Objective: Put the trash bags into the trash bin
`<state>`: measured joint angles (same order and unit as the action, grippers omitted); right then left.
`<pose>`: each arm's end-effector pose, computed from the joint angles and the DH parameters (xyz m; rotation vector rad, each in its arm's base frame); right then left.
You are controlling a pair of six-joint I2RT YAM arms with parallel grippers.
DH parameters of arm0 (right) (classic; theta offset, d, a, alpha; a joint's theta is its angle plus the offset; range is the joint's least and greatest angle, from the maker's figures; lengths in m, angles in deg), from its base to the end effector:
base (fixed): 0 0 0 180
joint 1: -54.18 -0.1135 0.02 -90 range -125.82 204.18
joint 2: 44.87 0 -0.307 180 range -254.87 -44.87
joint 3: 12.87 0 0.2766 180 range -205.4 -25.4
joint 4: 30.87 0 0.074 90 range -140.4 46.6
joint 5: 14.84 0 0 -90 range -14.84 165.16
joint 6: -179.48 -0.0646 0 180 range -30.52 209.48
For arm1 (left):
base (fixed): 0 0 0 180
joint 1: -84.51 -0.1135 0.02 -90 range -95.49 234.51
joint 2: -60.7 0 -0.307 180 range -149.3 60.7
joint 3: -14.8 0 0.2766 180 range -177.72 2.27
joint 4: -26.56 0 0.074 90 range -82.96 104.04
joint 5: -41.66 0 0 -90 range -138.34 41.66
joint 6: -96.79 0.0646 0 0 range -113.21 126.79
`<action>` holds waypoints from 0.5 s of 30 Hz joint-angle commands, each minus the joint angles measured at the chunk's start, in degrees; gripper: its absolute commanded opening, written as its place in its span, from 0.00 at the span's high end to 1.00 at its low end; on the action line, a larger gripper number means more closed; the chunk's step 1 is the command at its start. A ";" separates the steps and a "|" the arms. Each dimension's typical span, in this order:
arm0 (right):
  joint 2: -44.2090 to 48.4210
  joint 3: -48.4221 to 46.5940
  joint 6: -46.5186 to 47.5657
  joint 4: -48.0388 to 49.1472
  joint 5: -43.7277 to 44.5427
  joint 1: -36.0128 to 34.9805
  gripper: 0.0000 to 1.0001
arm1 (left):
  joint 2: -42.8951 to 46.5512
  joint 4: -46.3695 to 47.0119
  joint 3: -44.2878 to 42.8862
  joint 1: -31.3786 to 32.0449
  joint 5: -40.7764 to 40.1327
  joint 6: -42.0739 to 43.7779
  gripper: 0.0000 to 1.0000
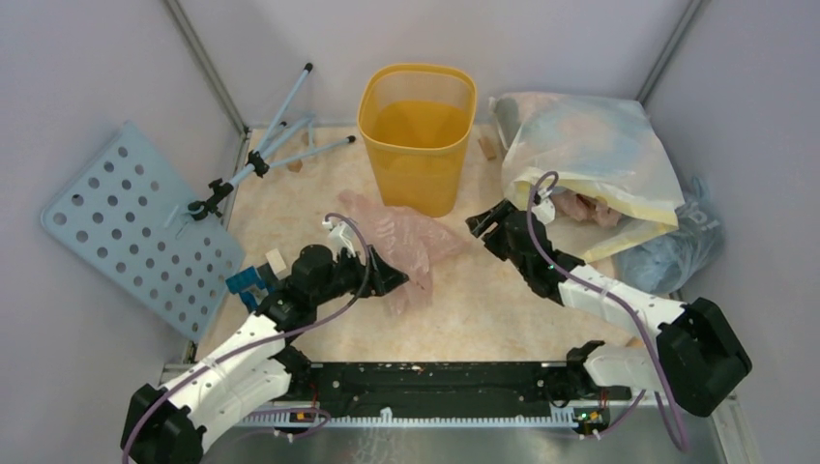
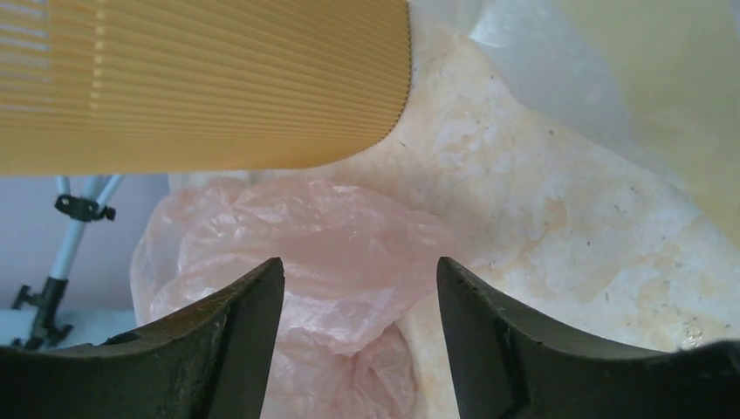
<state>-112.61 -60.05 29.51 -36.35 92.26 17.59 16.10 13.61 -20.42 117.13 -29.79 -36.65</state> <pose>0.2399 0.1544 0.2409 0.6129 1.9981 0.7616 0.1569 -0.1248 0.2326 0.0312 2.1356 -1.1499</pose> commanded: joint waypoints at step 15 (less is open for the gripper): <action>-15.14 -1.22 -23.37 10.05 3.04 0.29 0.36 | 10.80 -8.11 1.18 0.39 6.67 -7.37 0.21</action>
<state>-125.84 -60.34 8.79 -32.59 94.60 17.59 27.48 1.81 -21.45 117.17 -26.76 -40.74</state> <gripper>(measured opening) 0.637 0.799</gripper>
